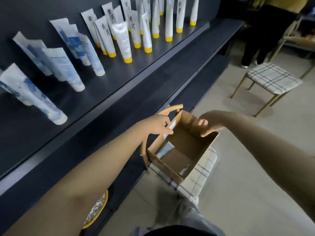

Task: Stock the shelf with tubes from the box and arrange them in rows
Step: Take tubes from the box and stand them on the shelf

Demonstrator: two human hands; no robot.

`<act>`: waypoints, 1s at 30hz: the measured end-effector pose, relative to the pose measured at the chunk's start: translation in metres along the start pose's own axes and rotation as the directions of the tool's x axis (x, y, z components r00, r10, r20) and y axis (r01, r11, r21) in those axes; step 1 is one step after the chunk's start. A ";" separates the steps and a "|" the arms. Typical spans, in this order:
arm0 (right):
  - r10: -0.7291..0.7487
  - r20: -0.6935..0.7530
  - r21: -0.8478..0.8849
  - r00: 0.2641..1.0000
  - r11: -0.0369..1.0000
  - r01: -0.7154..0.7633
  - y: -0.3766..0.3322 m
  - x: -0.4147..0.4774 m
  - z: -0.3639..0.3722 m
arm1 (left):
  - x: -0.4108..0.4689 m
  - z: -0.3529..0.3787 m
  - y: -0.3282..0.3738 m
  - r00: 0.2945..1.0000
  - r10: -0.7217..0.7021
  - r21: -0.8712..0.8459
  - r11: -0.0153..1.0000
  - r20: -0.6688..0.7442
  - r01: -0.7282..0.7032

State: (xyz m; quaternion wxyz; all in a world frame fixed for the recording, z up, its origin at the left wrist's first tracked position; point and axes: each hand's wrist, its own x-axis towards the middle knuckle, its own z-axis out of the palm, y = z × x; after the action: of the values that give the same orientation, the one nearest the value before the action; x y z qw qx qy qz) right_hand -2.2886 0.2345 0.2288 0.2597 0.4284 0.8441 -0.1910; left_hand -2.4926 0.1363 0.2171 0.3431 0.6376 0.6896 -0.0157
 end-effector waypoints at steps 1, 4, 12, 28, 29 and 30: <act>-0.006 0.030 0.013 1.000 1.000 0.006 0.009 0.014 0.006 | 0.016 0.008 -0.001 1.000 -0.016 0.005 1.000 0.014 0.016; -0.053 0.082 0.079 0.995 0.996 0.047 0.032 0.060 0.025 | 0.064 0.036 -0.009 0.997 -0.076 -0.021 0.997 0.017 0.076; -0.112 0.314 0.203 0.943 0.978 0.048 0.068 0.195 0.149 | 0.189 0.165 -0.068 0.947 -0.280 -0.132 0.944 0.156 0.301; 0.143 0.510 0.052 0.848 0.979 -0.197 0.095 0.331 0.272 | 0.306 0.296 -0.150 0.937 -0.342 -0.170 0.922 0.067 0.349; 0.144 0.516 0.039 0.845 0.981 -0.191 0.095 0.335 0.273 | 0.310 0.298 -0.156 0.942 -0.331 -0.220 0.917 0.047 0.333; 0.139 0.523 0.046 0.841 0.981 -0.191 0.095 0.337 0.274 | 0.313 0.299 -0.161 0.943 -0.329 -0.271 0.905 0.044 0.328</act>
State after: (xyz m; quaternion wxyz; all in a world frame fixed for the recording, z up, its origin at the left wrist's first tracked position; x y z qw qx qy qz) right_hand -2.3033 0.3485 -0.2011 0.4717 0.4442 0.6930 -0.3163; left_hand -2.4854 0.2410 -0.2326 0.4197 0.4589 0.7828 0.0232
